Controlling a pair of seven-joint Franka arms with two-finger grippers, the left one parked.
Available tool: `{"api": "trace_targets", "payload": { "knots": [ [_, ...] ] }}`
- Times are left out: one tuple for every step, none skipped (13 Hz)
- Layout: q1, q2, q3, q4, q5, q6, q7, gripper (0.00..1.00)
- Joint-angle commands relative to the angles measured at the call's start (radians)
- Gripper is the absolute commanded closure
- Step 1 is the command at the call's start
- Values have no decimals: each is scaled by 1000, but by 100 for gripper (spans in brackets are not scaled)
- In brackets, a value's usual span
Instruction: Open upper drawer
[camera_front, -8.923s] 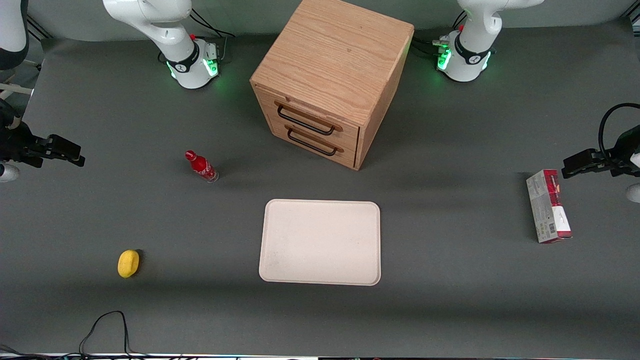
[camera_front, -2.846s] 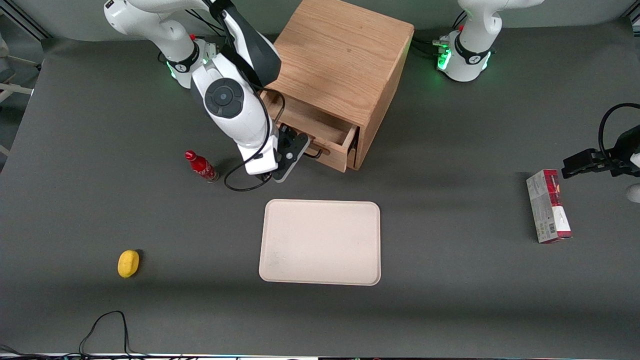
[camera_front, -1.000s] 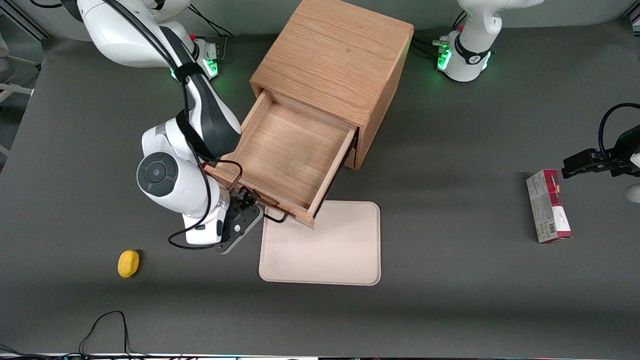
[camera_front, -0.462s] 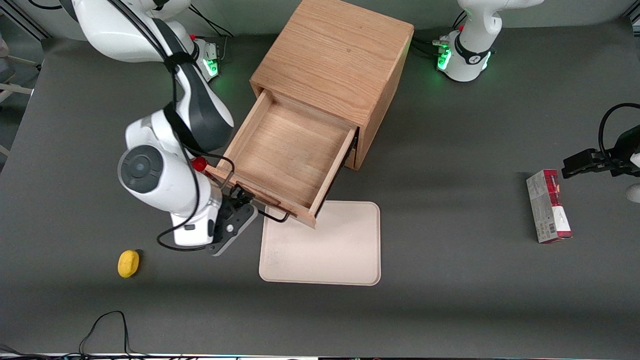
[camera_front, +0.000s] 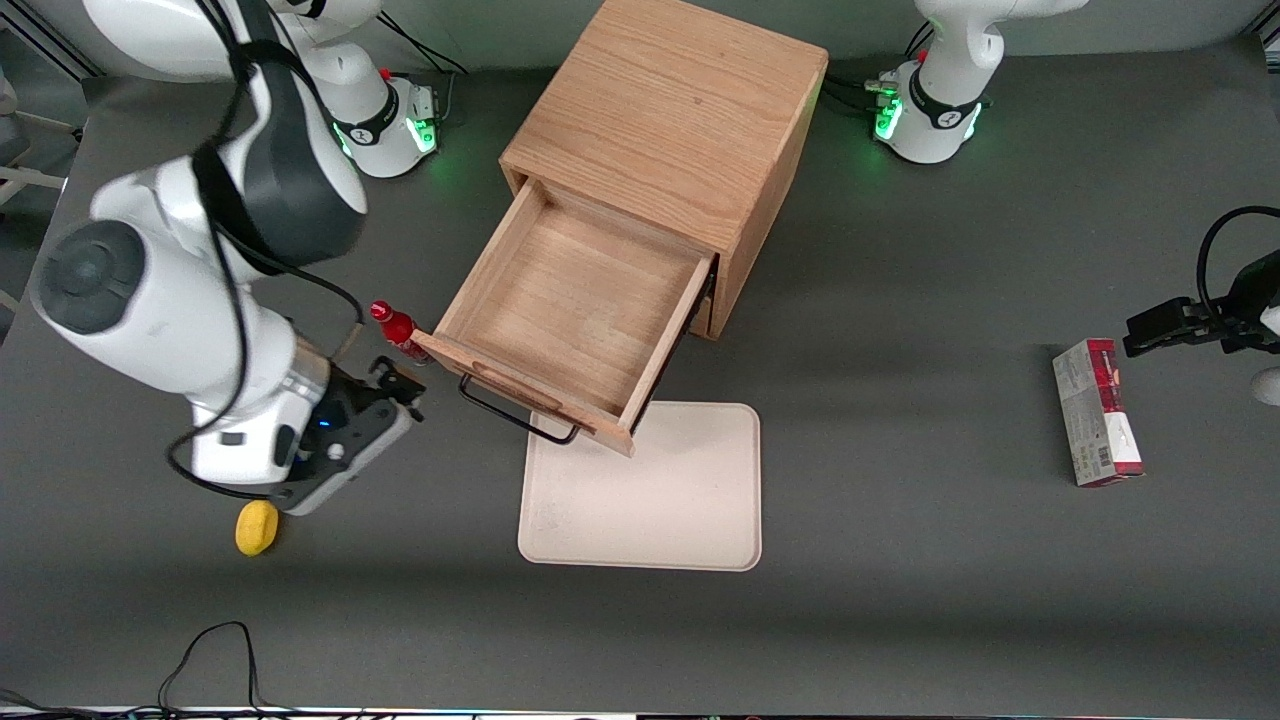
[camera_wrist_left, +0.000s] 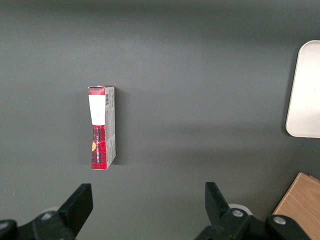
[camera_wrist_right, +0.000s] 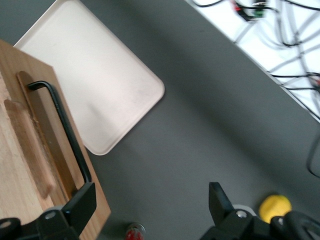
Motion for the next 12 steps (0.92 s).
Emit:
{"api": "trace_targets", "payload": {
  "knots": [
    [5,-97,-68,-54,-15,-58,42,0],
    [7,-123,-102,-80,-9,-89,42,0],
    [5,-155,-128,-112,-6,-95,42,0],
    [7,-187,-155,-150,-6,-100,44,0],
    [7,-210,-189,-185,-4,-100,44,0],
    [5,-223,-215,-199,-4,-100,46,0],
    [-17,-243,-215,-216,-6,-100,97,0],
    [-69,-269,-191,-244,-7,-98,183,0],
    [-135,-316,-121,-302,-14,-87,217,0],
    [-204,-353,-51,-349,-18,-72,226,0],
    [-255,-382,-9,-388,-27,-52,246,0],
    [-293,-408,20,-422,-47,-41,269,0]
  ]
}}
